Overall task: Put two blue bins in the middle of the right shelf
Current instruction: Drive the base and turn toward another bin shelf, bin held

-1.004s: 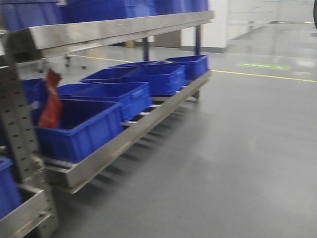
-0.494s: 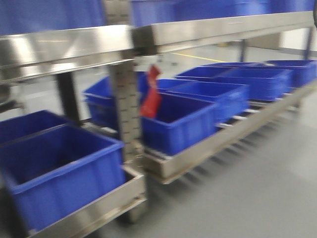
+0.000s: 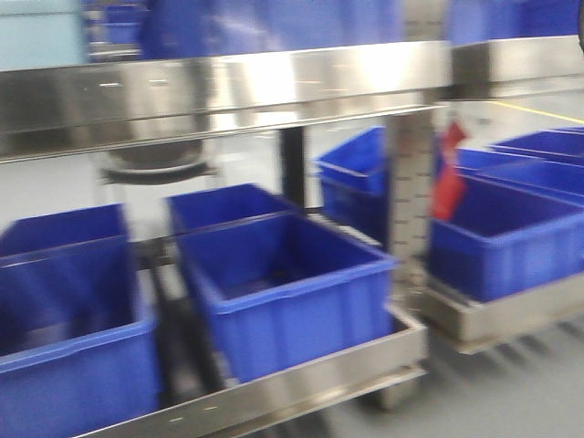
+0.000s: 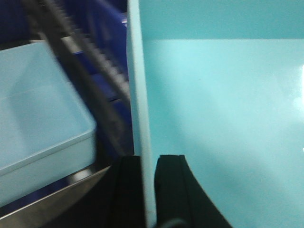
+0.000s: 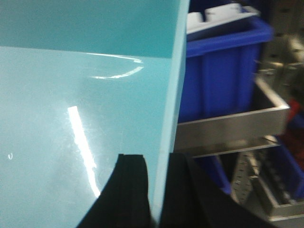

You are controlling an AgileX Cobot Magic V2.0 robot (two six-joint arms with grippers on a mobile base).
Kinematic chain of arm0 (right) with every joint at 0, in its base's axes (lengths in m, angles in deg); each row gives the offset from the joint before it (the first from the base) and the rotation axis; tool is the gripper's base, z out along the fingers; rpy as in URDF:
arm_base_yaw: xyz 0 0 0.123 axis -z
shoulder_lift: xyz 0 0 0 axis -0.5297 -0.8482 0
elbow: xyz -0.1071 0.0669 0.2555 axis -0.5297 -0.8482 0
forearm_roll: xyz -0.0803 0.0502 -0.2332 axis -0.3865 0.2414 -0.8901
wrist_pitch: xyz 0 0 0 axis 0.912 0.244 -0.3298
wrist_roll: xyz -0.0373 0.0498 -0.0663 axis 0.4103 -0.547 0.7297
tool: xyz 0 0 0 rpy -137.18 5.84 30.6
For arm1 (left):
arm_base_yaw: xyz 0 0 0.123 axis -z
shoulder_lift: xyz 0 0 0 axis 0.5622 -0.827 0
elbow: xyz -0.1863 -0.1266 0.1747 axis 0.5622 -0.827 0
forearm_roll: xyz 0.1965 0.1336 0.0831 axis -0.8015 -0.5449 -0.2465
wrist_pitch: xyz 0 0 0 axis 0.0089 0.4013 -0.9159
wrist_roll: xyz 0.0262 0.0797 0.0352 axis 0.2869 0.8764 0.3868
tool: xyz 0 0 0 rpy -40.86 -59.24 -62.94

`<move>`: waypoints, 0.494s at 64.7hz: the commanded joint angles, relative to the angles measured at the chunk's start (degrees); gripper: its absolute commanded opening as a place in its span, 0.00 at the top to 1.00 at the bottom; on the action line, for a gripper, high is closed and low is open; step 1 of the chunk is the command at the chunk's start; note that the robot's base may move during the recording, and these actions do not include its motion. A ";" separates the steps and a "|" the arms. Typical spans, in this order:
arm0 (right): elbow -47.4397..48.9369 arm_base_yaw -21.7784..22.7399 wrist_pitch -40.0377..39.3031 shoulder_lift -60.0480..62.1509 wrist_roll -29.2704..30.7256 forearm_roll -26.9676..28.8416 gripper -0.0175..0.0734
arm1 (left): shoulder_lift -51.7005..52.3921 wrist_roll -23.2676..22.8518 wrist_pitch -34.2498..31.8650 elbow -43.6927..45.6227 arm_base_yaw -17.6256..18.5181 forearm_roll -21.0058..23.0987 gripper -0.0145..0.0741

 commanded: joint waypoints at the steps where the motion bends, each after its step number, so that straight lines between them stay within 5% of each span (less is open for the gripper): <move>1: 0.45 0.21 -2.58 1.07 1.00 -0.19 0.98 | 0.99 0.34 -2.11 0.70 -0.09 -0.14 0.96; 32: 0.45 0.21 -2.58 1.07 1.00 -0.19 0.98 | 0.99 0.34 -2.11 0.70 -0.09 -0.14 0.96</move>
